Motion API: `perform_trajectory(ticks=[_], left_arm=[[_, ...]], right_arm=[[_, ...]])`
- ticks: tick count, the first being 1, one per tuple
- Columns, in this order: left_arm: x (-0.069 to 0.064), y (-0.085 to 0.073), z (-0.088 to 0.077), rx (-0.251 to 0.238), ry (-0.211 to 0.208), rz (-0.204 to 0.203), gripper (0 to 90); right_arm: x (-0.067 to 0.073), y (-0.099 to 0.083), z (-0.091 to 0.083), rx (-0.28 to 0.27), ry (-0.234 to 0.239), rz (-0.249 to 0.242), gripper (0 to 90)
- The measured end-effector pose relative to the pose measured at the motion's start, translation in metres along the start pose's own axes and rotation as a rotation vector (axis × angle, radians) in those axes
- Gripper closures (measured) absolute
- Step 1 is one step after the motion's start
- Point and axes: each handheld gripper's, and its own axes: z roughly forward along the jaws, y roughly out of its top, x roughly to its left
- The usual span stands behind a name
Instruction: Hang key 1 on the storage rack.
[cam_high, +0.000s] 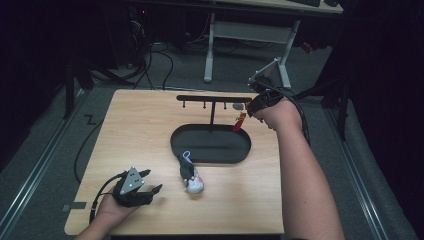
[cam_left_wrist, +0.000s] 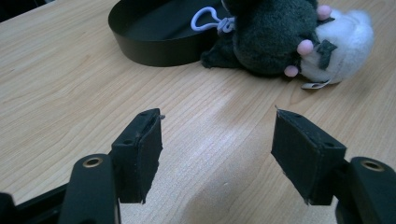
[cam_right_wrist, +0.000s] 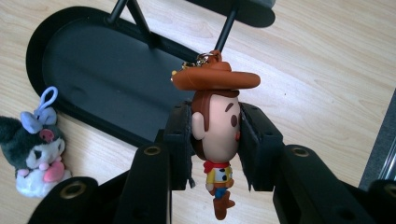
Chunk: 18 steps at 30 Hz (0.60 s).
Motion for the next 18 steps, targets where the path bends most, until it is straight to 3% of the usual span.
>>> perform_trajectory(ticks=[18], left_arm=[[0.0005, -0.0001, 0.0009, 0.006, -0.004, -0.003, 33.6]], right_arm=[[-0.0077, 0.0067, 0.0021, -0.031, -0.011, 0.029, 67.1]])
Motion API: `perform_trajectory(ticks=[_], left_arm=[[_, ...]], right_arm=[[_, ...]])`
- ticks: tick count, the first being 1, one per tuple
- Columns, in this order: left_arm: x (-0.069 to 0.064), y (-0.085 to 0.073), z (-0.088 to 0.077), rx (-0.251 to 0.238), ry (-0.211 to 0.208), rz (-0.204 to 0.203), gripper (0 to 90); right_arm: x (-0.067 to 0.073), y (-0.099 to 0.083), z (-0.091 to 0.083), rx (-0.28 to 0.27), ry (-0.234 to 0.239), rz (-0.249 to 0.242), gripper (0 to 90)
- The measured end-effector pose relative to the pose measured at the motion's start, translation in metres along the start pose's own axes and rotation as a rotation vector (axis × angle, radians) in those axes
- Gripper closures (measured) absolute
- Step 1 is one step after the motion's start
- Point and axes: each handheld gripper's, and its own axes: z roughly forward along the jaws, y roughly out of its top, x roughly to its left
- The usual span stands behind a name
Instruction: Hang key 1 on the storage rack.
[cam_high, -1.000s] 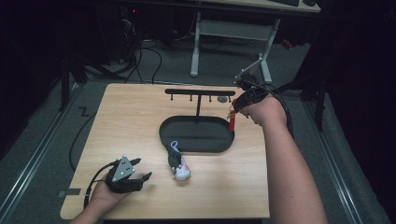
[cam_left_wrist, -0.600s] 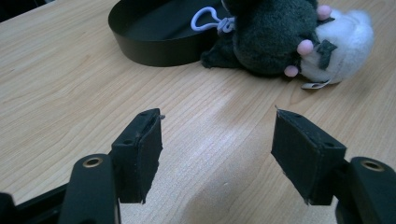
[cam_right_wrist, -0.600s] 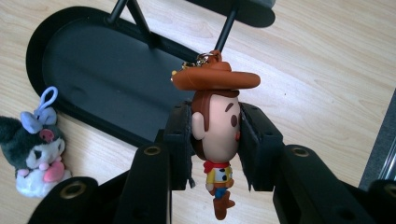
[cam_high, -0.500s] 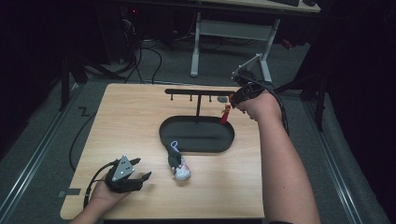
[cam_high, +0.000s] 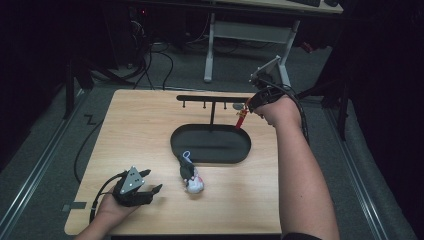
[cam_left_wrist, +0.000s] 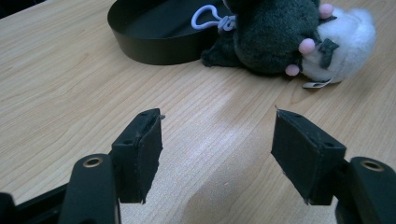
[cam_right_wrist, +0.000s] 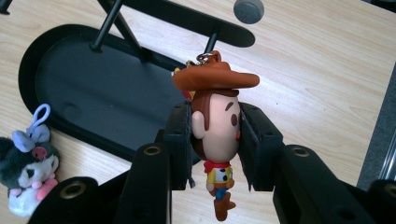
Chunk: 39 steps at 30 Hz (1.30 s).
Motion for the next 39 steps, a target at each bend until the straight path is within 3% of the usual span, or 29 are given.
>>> perform_trajectory(ticks=[16, 25, 31, 36, 39], left_arm=[[-0.002, 0.001, 0.001, 0.001, -0.003, 0.004, 33.7], [-0.002, 0.000, 0.001, 0.009, -0.004, 0.006, 33.7], [-0.001, 0.000, 0.002, 0.010, -0.003, 0.001, 33.9], [0.000, 0.000, 0.003, 0.007, -0.007, -0.001, 34.2], [-0.001, 0.000, 0.003, 0.007, -0.010, -0.001, 34.4]], right_arm=[[-0.017, -0.025, 0.021, 0.039, 0.011, 0.040, 67.0], [-0.019, -0.036, 0.055, 0.067, 0.032, 0.046, 66.2], [-0.017, -0.038, 0.071, 0.057, 0.056, 0.065, 50.2], [-0.016, -0.045, 0.066, 0.019, 0.069, 0.067, 48.0], [-0.013, -0.059, 0.063, 0.005, 0.073, 0.056, 46.0]])
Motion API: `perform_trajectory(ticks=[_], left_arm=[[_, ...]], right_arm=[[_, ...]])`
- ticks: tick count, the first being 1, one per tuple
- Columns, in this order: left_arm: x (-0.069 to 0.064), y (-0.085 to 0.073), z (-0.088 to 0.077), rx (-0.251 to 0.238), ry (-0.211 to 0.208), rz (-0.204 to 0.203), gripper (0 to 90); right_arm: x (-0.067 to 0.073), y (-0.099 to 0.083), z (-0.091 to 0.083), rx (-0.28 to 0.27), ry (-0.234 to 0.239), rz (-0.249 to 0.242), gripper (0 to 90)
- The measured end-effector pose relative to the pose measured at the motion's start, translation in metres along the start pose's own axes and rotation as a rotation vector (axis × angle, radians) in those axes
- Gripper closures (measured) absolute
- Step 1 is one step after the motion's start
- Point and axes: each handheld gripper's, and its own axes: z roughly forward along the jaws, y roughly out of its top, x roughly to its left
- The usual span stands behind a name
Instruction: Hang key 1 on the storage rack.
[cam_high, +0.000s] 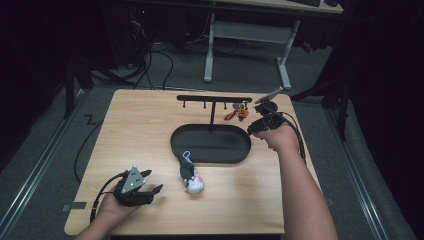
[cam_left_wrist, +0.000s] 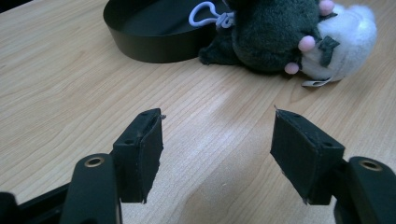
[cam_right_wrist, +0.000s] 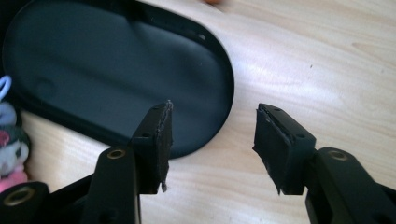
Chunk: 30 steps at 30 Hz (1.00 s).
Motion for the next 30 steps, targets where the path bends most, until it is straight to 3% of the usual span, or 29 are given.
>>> perform_trajectory(ticks=[7, 12, 17, 22, 27, 30], left_arm=[[-0.002, 0.003, 0.002, 0.004, -0.017, -0.010, 38.1], [-0.004, 0.005, 0.002, 0.007, -0.032, -0.026, 45.6], [-0.003, 0.005, 0.004, 0.024, -0.034, -0.047, 51.6], [-0.001, 0.002, 0.005, 0.031, -0.038, -0.090, 56.6], [0.000, 0.000, 0.007, 0.041, -0.021, -0.118, 58.7], [0.001, 0.001, 0.007, 0.031, -0.014, -0.134, 60.2]], right_arm=[[0.009, -0.044, 0.000, -0.049, 0.019, -0.004, 40.2], [0.016, -0.077, 0.003, -0.103, -0.001, -0.011, 39.6], [0.023, -0.120, 0.010, -0.241, -0.025, -0.028, 39.7], [0.027, -0.160, 0.026, -0.347, -0.017, -0.042, 39.6], [0.021, -0.199, 0.048, -0.445, 0.059, -0.013, 39.5], [0.021, -0.217, 0.051, -0.501, 0.045, -0.017, 40.2]])
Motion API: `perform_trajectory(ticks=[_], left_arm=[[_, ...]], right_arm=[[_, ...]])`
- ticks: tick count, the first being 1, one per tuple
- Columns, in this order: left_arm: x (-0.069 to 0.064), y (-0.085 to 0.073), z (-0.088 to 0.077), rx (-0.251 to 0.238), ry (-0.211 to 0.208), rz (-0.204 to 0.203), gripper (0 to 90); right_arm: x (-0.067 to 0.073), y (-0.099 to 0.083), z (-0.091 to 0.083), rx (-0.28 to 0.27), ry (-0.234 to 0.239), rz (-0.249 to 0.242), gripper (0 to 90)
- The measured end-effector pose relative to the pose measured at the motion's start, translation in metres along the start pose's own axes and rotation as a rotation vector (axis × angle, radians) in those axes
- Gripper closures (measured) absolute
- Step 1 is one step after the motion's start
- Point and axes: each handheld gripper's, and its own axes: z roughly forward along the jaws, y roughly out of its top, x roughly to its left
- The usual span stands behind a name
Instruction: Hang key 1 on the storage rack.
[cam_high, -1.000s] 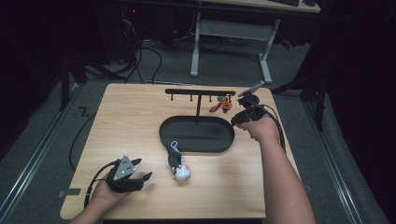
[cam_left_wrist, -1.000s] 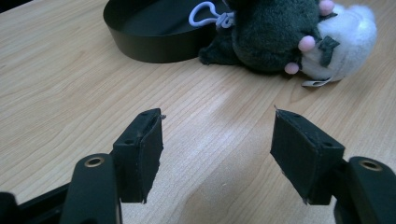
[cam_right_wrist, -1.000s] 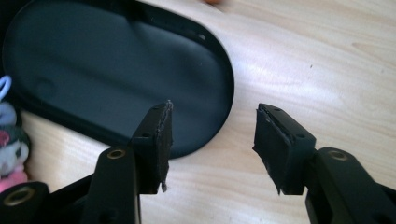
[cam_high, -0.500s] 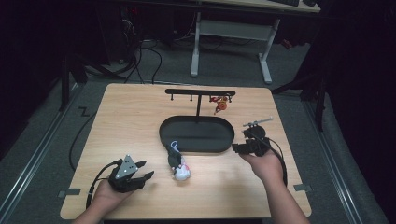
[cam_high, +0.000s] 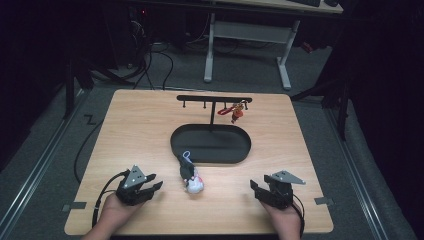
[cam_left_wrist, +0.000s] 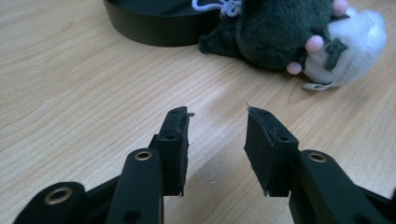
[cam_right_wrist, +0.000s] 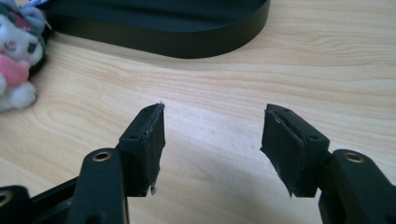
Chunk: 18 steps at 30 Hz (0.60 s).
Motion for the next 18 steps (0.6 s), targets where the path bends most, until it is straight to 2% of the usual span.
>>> perform_trajectory(ticks=[2, 4, 6, 7, 8, 9, 11, 13, 16, 18], left_arm=[[0.002, 0.003, 0.001, -0.011, 0.016, 0.004, 63.4], [0.005, 0.008, 0.002, -0.016, 0.046, 0.000, 72.8], [0.009, 0.017, 0.005, -0.033, 0.082, -0.026, 83.6], [0.010, 0.021, 0.009, -0.039, 0.083, -0.042, 87.8], [0.010, 0.024, 0.013, -0.037, 0.091, -0.047, 89.8], [0.010, 0.028, 0.019, -0.033, 0.104, -0.053, 89.9], [0.007, 0.034, 0.034, -0.030, 0.092, -0.082, 89.9], [-0.002, 0.042, 0.049, -0.030, 0.088, -0.073, 89.9], [-0.013, 0.048, 0.062, -0.028, 0.075, -0.070, 89.9], [-0.020, 0.051, 0.069, -0.010, 0.066, -0.068, 89.9]], right_arm=[[0.002, -0.001, -0.004, -0.019, 0.008, -0.026, 40.5], [0.002, -0.003, -0.005, -0.037, -0.008, -0.039, 41.3], [0.001, -0.005, -0.001, -0.029, 0.015, -0.007, 41.3], [0.003, -0.005, 0.001, -0.019, 0.026, -0.011, 41.3], [0.005, -0.006, 0.003, -0.005, 0.027, -0.043, 41.6], [0.006, -0.006, 0.004, 0.002, 0.027, -0.058, 41.8], [0.008, -0.007, 0.006, 0.007, 0.032, -0.085, 41.9], [0.008, -0.006, 0.006, 0.003, 0.042, -0.079, 41.8], [0.006, -0.006, 0.004, -0.003, 0.051, -0.076, 42.0], [0.005, -0.007, 0.002, -0.003, 0.053, -0.064, 42.5]])
